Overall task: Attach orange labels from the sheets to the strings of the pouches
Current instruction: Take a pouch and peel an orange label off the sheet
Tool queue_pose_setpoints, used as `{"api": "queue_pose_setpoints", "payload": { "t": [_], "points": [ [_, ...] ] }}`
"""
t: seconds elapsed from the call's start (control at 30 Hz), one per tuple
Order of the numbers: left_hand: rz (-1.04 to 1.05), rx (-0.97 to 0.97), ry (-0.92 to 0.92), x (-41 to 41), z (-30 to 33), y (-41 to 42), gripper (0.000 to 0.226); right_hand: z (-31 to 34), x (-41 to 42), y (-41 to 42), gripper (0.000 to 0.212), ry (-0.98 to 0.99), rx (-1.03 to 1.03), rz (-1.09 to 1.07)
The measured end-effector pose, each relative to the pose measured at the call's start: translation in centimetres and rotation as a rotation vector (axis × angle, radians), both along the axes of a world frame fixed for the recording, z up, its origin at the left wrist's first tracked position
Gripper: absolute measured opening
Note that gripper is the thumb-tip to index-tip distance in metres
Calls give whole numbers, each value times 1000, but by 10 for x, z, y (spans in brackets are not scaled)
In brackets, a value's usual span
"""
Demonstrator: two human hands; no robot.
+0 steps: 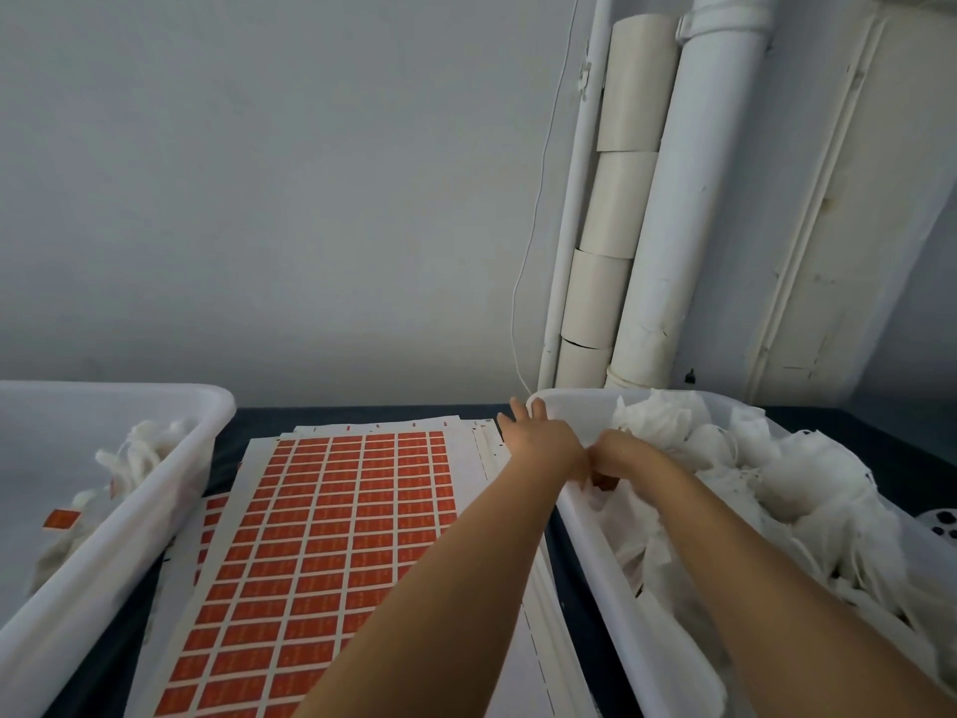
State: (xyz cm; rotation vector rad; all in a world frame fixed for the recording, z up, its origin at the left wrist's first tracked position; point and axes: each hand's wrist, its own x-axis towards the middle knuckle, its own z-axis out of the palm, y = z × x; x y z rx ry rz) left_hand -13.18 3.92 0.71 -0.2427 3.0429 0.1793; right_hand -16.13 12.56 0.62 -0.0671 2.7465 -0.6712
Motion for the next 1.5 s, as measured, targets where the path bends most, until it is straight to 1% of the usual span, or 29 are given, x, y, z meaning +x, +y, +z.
{"api": "queue_pose_setpoints", "payload": {
  "t": [0.07, 0.1, 0.13, 0.17, 0.2, 0.27, 0.3, 0.37, 0.43, 0.47, 0.5, 0.6, 0.67, 0.77, 0.83, 0.93, 1.03, 1.07, 1.13, 1.17, 1.2, 1.3, 1.37, 1.43, 1.5],
  "points": [
    [16, 24, 29, 1, -2, 2, 60, 5, 3, 0, 23, -45, 105, 63],
    [18, 40, 40, 2, -3, 4, 58, 7, 5, 0, 18, -44, 134, 89],
    [13, 59, 50, 2, -3, 4, 58, 7, 5, 1, 12, -24, 149, 104],
    [3, 85, 63, 2, -4, 4, 56, 7, 6, 2, 12, 14, 127, 95],
    [-10, 117, 76, 3, -4, 3, 52, 6, 7, 4, 13, 73, 65, 71],
    [-36, 229, 113, 5, -3, -1, 44, 9, 10, 5, 8, 209, -81, 74],
    [-42, 329, 153, 7, -2, -3, 43, 13, 13, 4, 15, 285, -114, 89],
    [-33, 613, 272, 12, 0, -10, 41, 25, 19, 0, 21, 413, -165, 116],
    [-34, 947, 374, 22, 5, -19, 34, 39, 24, -6, 16, 490, -305, 142],
    [-49, 1075, 417, 27, 8, -25, 28, 47, 28, -9, 14, 506, -396, 162],
    [-67, 1148, 471, 34, 12, -31, 21, 53, 32, -12, 13, 505, -490, 180],
    [-128, 1284, 622, 58, 21, -50, 12, 70, 50, -26, 18, 488, -766, 233],
    [-119, 1359, 657, 74, 20, -62, 8, 73, 64, -41, 18, 458, -909, 248],
    [-8, 1370, 703, 93, 5, -77, 10, 56, 78, -64, 13, 380, -1014, 222],
    [81, 1310, 708, 102, -12, -85, 15, 35, 85, -77, 10, 334, -998, 183],
    [211, 1214, 663, 114, -40, -96, 29, -4, 92, -92, 8, 251, -1000, 89],
    [261, 1133, 643, 124, -64, -107, 29, -43, 101, -102, 11, 93, -1072, -4],
    [284, 1095, 645, 126, -70, -110, 30, -53, 103, -103, 11, 68, -1058, -10],
    [356, 1048, 664, 130, -79, -114, 33, -69, 108, -104, 10, 76, -997, 7],
    [381, 1054, 670, 131, -81, -115, 33, -73, 110, -104, 9, 96, -973, 16],
    [381, 1087, 660, 133, -83, -115, 31, -77, 111, -104, 7, 117, -959, 20],
    [284, 1288, 607, 139, -87, -112, 12, -82, 113, -102, 4, 183, -968, -17],
    [257, 1364, 643, 143, -88, -112, 7, -85, 115, -99, 5, 241, -1011, -55],
    [206, 1347, 714, 143, -88, -114, 9, -87, 117, -96, 5, 305, -1064, -66],
    [150, 1297, 743, 142, -87, -116, 12, -89, 118, -93, 3, 363, -1099, -77]
  ]
}}
